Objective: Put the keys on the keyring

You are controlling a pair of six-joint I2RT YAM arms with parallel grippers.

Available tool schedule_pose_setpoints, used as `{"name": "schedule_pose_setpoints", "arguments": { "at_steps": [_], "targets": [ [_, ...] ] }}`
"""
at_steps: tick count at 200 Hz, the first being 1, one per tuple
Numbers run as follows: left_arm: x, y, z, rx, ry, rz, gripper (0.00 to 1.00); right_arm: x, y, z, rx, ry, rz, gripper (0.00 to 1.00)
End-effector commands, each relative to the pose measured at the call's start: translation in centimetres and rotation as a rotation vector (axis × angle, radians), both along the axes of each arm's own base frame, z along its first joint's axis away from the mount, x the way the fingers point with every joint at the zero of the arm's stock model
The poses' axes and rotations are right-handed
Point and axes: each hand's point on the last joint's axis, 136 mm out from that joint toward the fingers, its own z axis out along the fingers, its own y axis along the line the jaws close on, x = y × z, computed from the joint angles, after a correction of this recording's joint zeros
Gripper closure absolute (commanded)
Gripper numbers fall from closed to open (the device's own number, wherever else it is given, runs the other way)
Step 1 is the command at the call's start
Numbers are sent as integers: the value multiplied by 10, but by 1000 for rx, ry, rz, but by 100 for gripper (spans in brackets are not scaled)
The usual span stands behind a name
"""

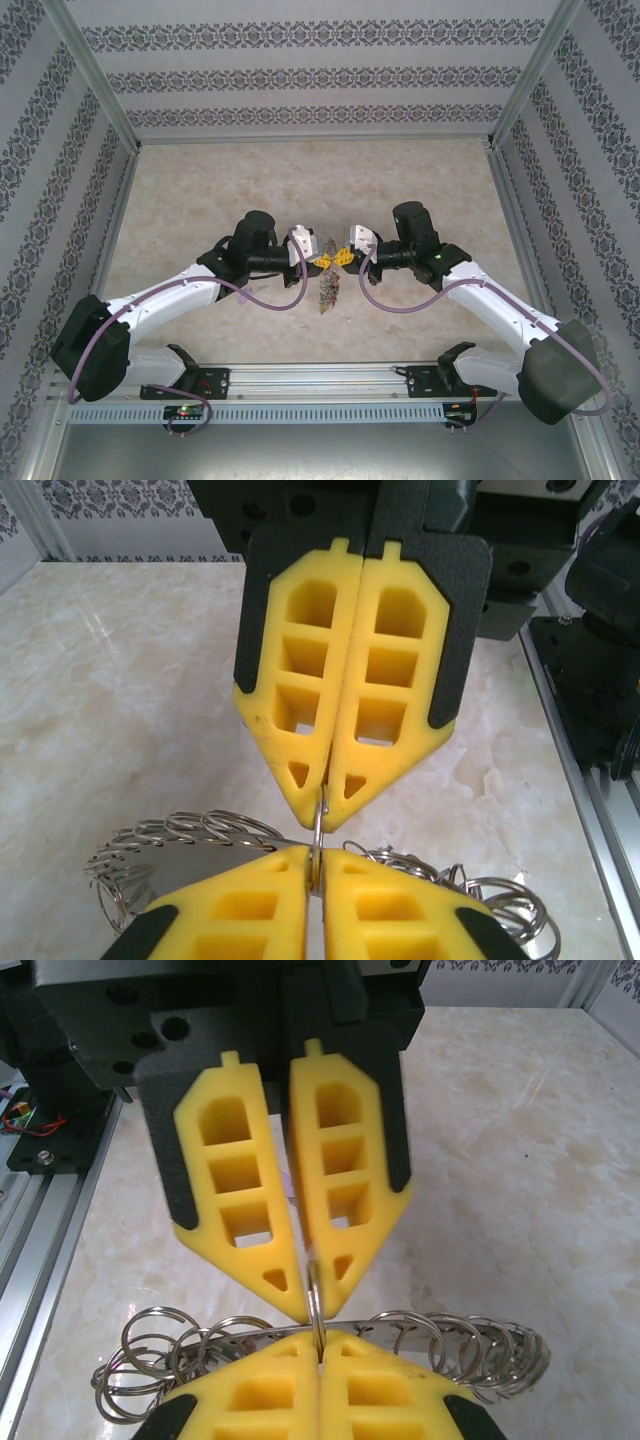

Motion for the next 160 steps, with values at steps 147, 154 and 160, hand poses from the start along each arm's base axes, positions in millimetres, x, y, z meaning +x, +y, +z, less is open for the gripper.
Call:
{"name": "schedule_pose_setpoints", "arguments": {
  "at_steps": [147,154,160],
  "targets": [
    [3,-5,10,-8,-11,-21,85,-1,8,15,9,-33,52,100],
    [3,-5,10,-7,-13,-22,85,-1,8,15,8,-32,50,100],
    [3,-5,9,-4,-11,-22,86,0,9,15,9,-33,50,100]
  ]
}}
